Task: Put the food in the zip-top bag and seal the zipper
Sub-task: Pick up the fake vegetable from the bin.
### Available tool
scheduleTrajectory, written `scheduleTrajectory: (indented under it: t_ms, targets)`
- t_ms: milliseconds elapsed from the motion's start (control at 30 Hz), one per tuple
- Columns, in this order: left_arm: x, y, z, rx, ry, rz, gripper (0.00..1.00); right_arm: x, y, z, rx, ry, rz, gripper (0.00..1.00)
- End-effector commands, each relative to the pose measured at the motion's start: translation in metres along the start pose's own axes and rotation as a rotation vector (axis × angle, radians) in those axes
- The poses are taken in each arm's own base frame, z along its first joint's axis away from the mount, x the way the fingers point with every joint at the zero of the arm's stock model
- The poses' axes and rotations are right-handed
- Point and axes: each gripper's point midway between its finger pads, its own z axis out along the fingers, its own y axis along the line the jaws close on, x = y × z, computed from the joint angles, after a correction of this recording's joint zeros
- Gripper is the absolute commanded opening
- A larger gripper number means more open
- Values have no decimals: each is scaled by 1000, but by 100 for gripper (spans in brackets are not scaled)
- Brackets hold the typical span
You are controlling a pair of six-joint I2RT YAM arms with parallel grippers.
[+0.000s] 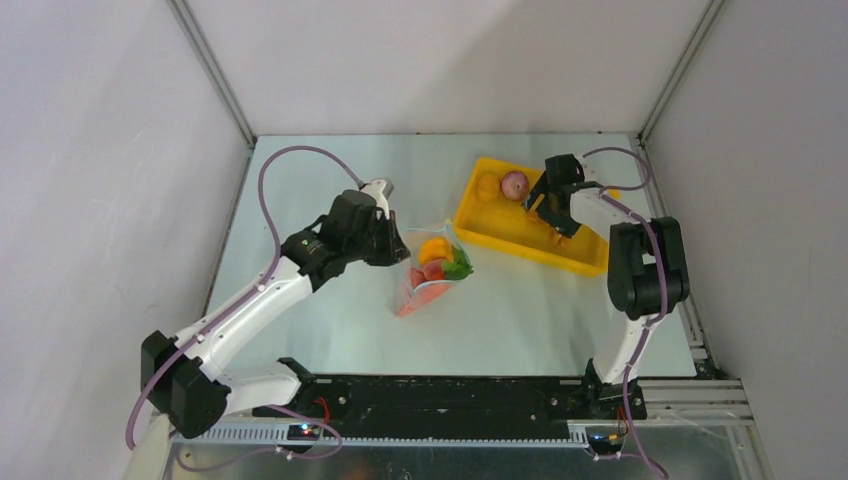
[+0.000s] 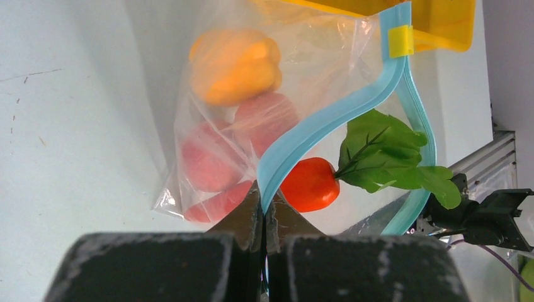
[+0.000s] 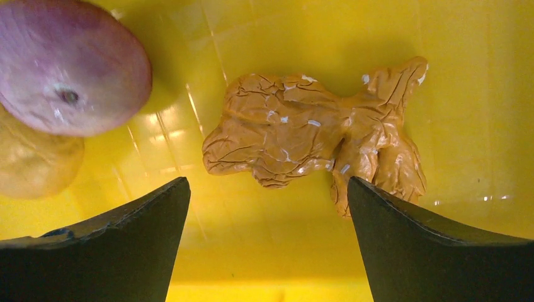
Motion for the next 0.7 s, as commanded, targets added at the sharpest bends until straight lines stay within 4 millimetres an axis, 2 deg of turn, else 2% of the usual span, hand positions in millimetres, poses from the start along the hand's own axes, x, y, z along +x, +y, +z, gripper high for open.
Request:
scheduleTrajectory:
  t_ms: [0,200,367,467,500,533,567,600,633,667]
  targets:
    - [-30,-10,-19,24,-118,27,0,-32,4,5,71,-96,19,100]
    - [-31,-10,-19,31,-122,36,0,-44,-3,0,117,-137,-6,99]
    - [-31,-11,-18,39,-120,39,0,-38,-10,6,156,-100,11,99]
    - [-31,-10,-18,38,-122,39,0,-39,-7,7,142,-101,-25,99]
    - [-32,-10,-19,38,-123,38,0,-45,1,6,105,-120,-54,99]
    - [-32,-11,-20,39,-125,39,0,-46,6,5,60,-110,-189,98]
    - [-32,-10,-21,38,-125,42,0,-56,17,-1,4,-146,-265,97]
    - [-32,-10,-22,38,-128,44,0,-55,22,-5,-54,-140,-432,98]
    - [-32,-9,-23,36,-129,46,0,-65,33,-16,-110,-185,-508,99]
    - [-32,-9,-23,38,-133,47,0,-61,40,-21,-191,-171,-685,99]
